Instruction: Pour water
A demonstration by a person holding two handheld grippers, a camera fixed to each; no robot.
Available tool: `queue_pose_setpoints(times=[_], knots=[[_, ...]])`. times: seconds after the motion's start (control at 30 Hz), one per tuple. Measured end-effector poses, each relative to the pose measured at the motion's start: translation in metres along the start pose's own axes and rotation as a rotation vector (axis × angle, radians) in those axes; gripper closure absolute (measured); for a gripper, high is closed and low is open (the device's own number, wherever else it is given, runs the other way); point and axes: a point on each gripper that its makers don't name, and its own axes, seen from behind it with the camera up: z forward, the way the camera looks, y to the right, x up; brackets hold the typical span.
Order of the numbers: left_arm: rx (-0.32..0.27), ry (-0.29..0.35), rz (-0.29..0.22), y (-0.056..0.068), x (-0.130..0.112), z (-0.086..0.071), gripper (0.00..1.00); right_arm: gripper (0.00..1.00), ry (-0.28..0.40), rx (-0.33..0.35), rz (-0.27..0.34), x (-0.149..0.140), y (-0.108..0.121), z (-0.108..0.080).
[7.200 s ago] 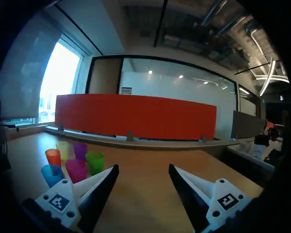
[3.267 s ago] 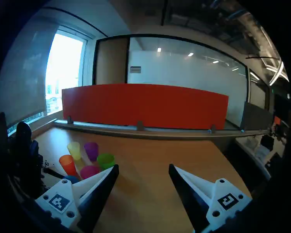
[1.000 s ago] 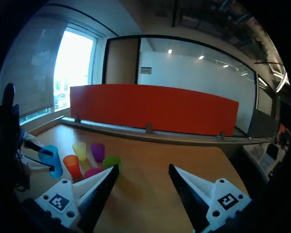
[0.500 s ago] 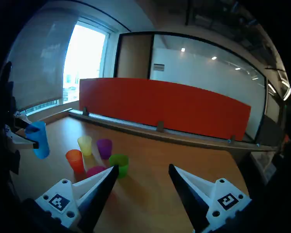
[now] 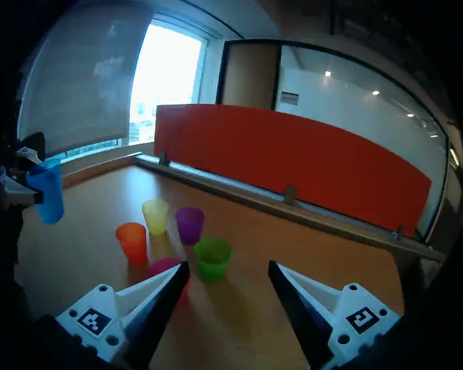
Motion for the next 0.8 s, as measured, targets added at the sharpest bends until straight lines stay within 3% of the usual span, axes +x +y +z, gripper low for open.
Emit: queue_pose_setpoints(times=[0.4,0.8], knots=[[0.069,-0.025,-0.041,-0.013,-0.015,-0.019,0.16,0.00,-0.057,0.086,-0.063,-0.011,-0.007,0.040],[0.108,-0.039,-0.065,-0.021,-0.023,-0.027,0.16,0.00,-0.140,0.160,-0.092,-0.028,-0.013,0.079]])
